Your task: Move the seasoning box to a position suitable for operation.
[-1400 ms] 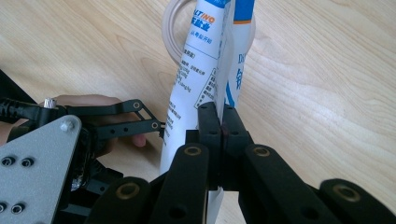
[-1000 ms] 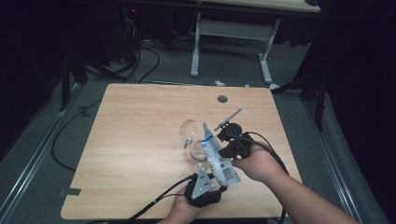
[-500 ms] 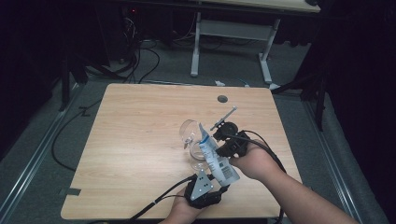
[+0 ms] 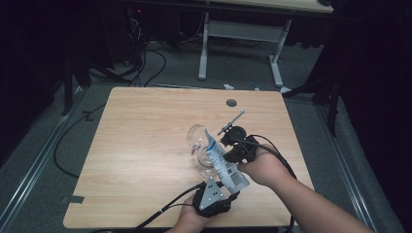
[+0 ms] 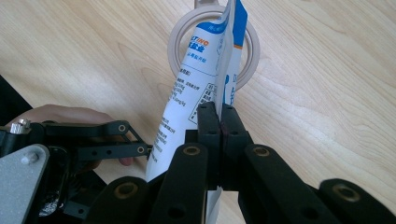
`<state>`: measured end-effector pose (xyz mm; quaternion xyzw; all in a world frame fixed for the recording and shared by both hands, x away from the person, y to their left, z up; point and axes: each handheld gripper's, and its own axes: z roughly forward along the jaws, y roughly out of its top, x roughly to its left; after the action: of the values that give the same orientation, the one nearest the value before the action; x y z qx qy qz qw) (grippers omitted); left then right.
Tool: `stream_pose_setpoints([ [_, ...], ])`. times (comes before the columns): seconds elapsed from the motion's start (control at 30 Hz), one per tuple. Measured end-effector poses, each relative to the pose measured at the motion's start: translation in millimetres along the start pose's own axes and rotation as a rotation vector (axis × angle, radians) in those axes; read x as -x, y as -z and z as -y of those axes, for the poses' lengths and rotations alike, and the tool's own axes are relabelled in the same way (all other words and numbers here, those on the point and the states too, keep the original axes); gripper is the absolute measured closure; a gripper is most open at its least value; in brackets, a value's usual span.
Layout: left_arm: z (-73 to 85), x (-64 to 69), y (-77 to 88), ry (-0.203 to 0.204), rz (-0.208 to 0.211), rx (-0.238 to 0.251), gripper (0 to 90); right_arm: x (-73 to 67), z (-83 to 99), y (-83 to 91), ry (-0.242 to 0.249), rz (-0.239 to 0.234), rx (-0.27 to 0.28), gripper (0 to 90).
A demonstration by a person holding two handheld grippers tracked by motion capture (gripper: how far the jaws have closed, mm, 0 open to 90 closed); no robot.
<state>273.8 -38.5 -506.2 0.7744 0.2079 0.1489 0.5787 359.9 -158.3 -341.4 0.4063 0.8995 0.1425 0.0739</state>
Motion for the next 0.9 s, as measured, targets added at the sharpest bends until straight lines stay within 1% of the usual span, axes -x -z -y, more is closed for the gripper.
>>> stream_pose_setpoints([
  [0.03, -0.1, 0.4, -0.1, -0.001, -0.001, 0.001, 51.8, 1.0, -0.4, -0.1, 0.004, -0.005, 0.002, 89.7],
  [0.1, -0.7, 1.0, -0.3, -0.004, -0.005, -0.001, 52.0, 1.2, -0.8, -0.2, -0.016, -0.013, -0.002, 89.7],
  [0.2, -1.6, 1.0, -1.6, -0.007, -0.012, -0.003, 52.0, 3.1, -1.5, 0.0, -0.029, -0.017, -0.003, 89.7],
  [0.23, -1.9, 0.9, -2.0, -0.007, -0.014, -0.003, 52.1, 4.1, -1.8, 0.0, -0.023, -0.018, -0.002, 89.7],
  [0.3, -2.1, 0.8, -2.4, -0.006, -0.014, -0.001, 52.2, 4.1, -3.4, 0.7, -0.041, -0.022, -0.015, 89.7],
  [0.37, -2.3, 0.5, -2.3, -0.004, -0.013, -0.002, 52.2, 3.7, -3.8, 0.7, -0.049, -0.019, -0.018, 89.7],
  [0.4, -2.4, 0.4, -2.2, -0.005, -0.014, -0.003, 52.2, 4.5, -4.5, 0.3, -0.037, -0.016, -0.017, 89.7],
  [0.43, -2.4, 0.2, -2.2, -0.004, -0.018, -0.004, 52.2, 3.0, -4.9, 0.4, -0.048, -0.012, -0.025, 89.7],
  [0.5, -2.6, -0.4, -2.1, 0.0, -0.018, -0.002, 52.3, 1.6, -5.7, 0.0, -0.054, -0.01, -0.024, 89.6],
  [0.53, -2.8, -0.7, -2.0, 0.0, -0.019, 0.0, 52.2, 1.7, -5.9, -0.1, -0.047, -0.01, -0.022, 89.6],
  [0.57, -3.1, -1.0, -1.7, 0.001, -0.017, -0.001, 52.2, 3.4, -6.5, -0.6, -0.017, -0.012, -0.011, 89.6],
  [0.7, -4.1, -1.9, -1.1, 0.005, -0.012, 0.002, 52.3, 3.9, -6.9, 0.2, -0.014, -0.016, -0.005, 89.6],
  [0.77, -4.6, -1.9, -1.0, 0.005, -0.011, 0.005, 52.3, 4.6, -7.1, 0.4, -0.004, -0.015, -0.002, 89.6],
  [0.83, -4.8, -2.0, -0.9, 0.005, -0.01, 0.005, 52.2, 4.7, -7.4, 0.5, -0.005, -0.015, -0.001, 89.6],
  [0.87, -5.0, -1.9, -0.7, 0.005, -0.01, 0.004, 52.2, 4.0, -7.4, 0.4, -0.013, -0.016, -0.002, 89.6],
  [0.9, -5.0, -1.8, -0.6, 0.003, -0.011, 0.005, 52.2, 4.2, -7.5, 0.1, -0.005, -0.014, -0.001, 89.7],
])
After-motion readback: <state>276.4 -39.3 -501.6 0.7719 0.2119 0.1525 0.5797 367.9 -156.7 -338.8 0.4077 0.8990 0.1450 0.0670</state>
